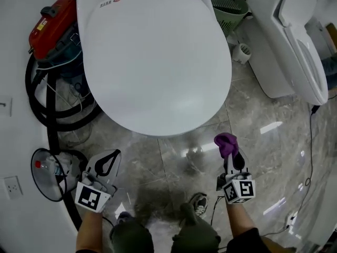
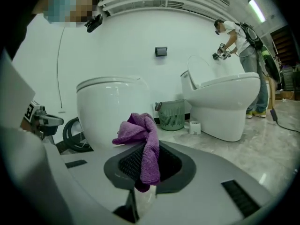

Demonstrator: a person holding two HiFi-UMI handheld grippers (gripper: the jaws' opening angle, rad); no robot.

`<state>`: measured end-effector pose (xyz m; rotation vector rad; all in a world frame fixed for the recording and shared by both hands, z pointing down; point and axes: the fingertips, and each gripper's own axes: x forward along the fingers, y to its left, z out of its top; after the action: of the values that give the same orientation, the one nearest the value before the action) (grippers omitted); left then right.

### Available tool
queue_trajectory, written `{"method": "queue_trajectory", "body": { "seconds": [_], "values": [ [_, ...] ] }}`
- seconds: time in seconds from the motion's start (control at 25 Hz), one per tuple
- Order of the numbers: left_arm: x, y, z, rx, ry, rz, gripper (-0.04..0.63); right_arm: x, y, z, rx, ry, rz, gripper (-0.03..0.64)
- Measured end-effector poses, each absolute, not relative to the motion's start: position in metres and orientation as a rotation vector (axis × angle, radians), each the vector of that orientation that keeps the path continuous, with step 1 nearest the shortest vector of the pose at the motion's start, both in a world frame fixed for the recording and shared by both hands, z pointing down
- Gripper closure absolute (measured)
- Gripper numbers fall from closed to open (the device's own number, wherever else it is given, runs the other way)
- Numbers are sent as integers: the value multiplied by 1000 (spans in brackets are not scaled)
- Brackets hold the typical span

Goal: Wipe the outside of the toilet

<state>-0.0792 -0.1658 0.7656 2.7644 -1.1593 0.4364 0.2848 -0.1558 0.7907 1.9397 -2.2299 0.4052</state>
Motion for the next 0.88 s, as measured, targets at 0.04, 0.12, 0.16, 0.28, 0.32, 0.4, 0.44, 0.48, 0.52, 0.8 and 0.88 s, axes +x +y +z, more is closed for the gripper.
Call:
{"method": "queue_trajectory", "body": {
  "seconds": [0.04,0.12,0.16,0.28,0.32,0.4,0.44,0.48,0.52,0.8,0.88],
  "values": [
    [-84,-163,758,2757,-1165,436,589,284,-148,777,1958,-2218,415,572],
    [-93,-156,742,2739,-1171,435,589,280,-133,748,1999,-2205,442,572],
    [-95,-153,733,2729,-1170,432,589,277,-127,733,2018,-2201,461,572],
    [-93,-140,697,2711,-1138,411,589,263,-108,691,2069,-2190,534,572],
    [-90,-134,682,2714,-1120,396,589,258,-101,678,2082,-2188,560,572],
    [-85,-122,651,2720,-1082,375,589,247,-88,651,2105,-2179,613,572],
    [-83,-116,636,2716,-1063,376,589,243,-82,636,2118,-2170,640,572],
    [-81,-110,620,2710,-1045,379,589,239,-76,621,2131,-2160,669,572],
    [-79,-105,603,2706,-1029,380,589,235,-70,606,2144,-2148,697,572],
    [-65,-86,477,2709,-975,362,589,221,-57,485,2187,-2128,737,572],
    [-60,-88,443,2699,-984,342,589,221,-61,450,2200,-2136,738,572]
  ]
}}
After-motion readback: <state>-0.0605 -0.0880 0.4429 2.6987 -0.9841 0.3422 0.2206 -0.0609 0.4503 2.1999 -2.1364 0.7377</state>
